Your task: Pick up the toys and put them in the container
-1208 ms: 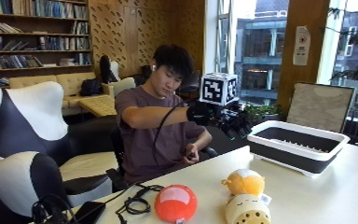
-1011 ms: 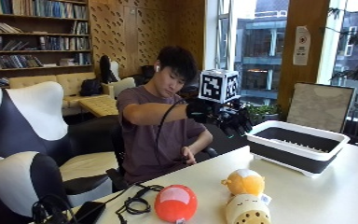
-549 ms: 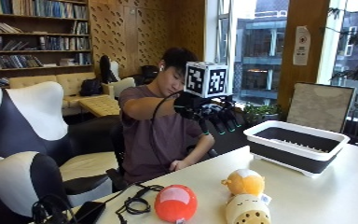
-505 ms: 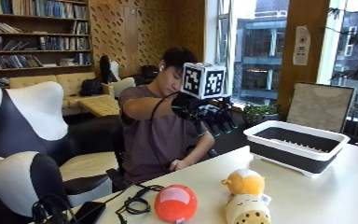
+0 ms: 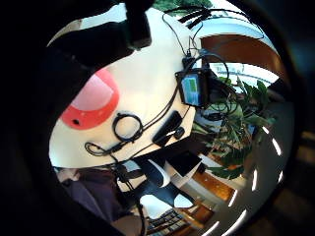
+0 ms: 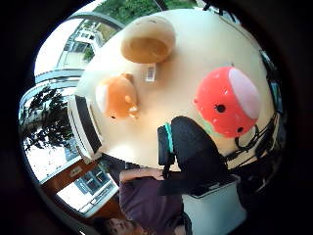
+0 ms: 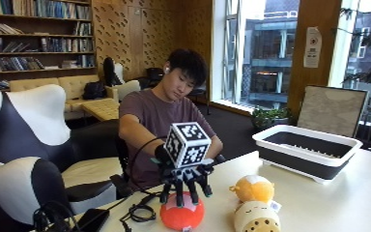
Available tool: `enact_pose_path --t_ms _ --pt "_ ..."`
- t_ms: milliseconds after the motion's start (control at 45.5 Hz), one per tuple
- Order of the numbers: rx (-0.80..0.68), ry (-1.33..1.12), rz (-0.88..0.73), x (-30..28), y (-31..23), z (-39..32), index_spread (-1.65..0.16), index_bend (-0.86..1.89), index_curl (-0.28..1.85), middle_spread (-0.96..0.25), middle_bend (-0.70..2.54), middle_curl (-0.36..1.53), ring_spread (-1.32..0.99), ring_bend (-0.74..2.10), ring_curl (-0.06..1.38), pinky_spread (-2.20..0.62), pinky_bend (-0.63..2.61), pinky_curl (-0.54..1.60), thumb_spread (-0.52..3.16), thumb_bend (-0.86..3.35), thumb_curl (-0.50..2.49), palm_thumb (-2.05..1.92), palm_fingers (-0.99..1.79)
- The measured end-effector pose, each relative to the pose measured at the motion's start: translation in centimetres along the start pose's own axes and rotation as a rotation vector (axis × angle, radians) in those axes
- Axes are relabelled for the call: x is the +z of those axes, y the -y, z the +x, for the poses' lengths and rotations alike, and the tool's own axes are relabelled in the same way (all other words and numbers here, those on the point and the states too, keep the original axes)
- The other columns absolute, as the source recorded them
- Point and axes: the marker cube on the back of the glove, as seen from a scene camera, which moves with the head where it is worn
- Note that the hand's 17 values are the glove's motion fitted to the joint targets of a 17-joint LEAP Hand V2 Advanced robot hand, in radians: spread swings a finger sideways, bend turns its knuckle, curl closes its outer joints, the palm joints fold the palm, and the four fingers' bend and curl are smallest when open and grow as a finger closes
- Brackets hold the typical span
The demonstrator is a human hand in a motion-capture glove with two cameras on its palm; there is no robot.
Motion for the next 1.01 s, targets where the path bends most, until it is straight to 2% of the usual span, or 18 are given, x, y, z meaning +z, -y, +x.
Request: enact_pose_path --t_ms 88,176,264,352,505,549,615,725,857,1011 --pt "-0.013 0.026 -0.124 3.7 0.6 0.3 -0.22 0.06 0.21 -0.02 0.16 0.26 0.0 0.5 0.21 0.04 1.04 0.37 1.39 0.05 0.27 -0.02 -0.17" --pt "-0.016 0.031 -0.173 6.0 1.0 0.5 -0.22 0.04 0.19 0.01 0.14 0.25 0.02 0.48 0.21 0.05 1.11 0.39 1.32 0.02 0.27 -0.01 -0.21" --pt "0.008 -0.027 -0.129 7.6 1.6 0.9 -0.23 0.04 0.17 0.03 0.12 0.24 0.03 0.48 0.21 0.05 1.17 0.4 1.27 0.0 0.29 0.02 -0.22" --pt "0.016 0.014 -0.046 8.5 2.3 1.0 -0.23 0.03 0.15 0.04 0.1 0.23 0.04 0.56 0.23 0.04 1.24 0.42 1.24 0.0 0.3 0.05 -0.19" --pt "-0.006 0.13 0.135 8.8 3.4 1.0 -0.26 0.15 0.17 0.02 0.2 0.24 -0.05 0.83 0.3 -0.06 1.19 0.39 1.29 0.1 0.37 0.27 0.14" --pt "-0.017 0.163 0.173 8.4 3.5 0.9 -0.27 0.19 0.17 -0.04 0.31 0.27 -0.13 0.95 0.32 -0.13 1.13 0.36 1.32 0.15 0.39 0.36 0.42" --pt "-0.034 0.207 0.199 7.6 3.4 0.4 -0.28 0.21 0.19 -0.11 0.4 0.31 -0.2 1.07 0.36 -0.2 1.18 0.38 1.25 0.24 0.47 0.56 0.68" --pt "-0.066 0.254 0.21 5.0 2.4 -1.2 -0.33 0.31 0.22 -0.21 0.62 0.4 -0.29 1.18 0.42 -0.26 1.16 0.39 1.05 0.26 0.56 0.67 0.95" --pt "-0.117 0.197 0.283 -2.1 0.5 -2.8 -0.38 0.41 0.29 -0.29 0.8 0.51 -0.36 1.27 0.5 -0.3 1.16 0.43 0.88 0.26 0.64 0.73 0.98" --pt "-0.208 0.241 0.388 -10.4 -2.9 -6.5 -0.42 0.52 0.36 -0.35 0.95 0.61 -0.41 1.33 0.56 -0.33 1.19 0.48 0.71 0.24 0.72 0.74 0.92"
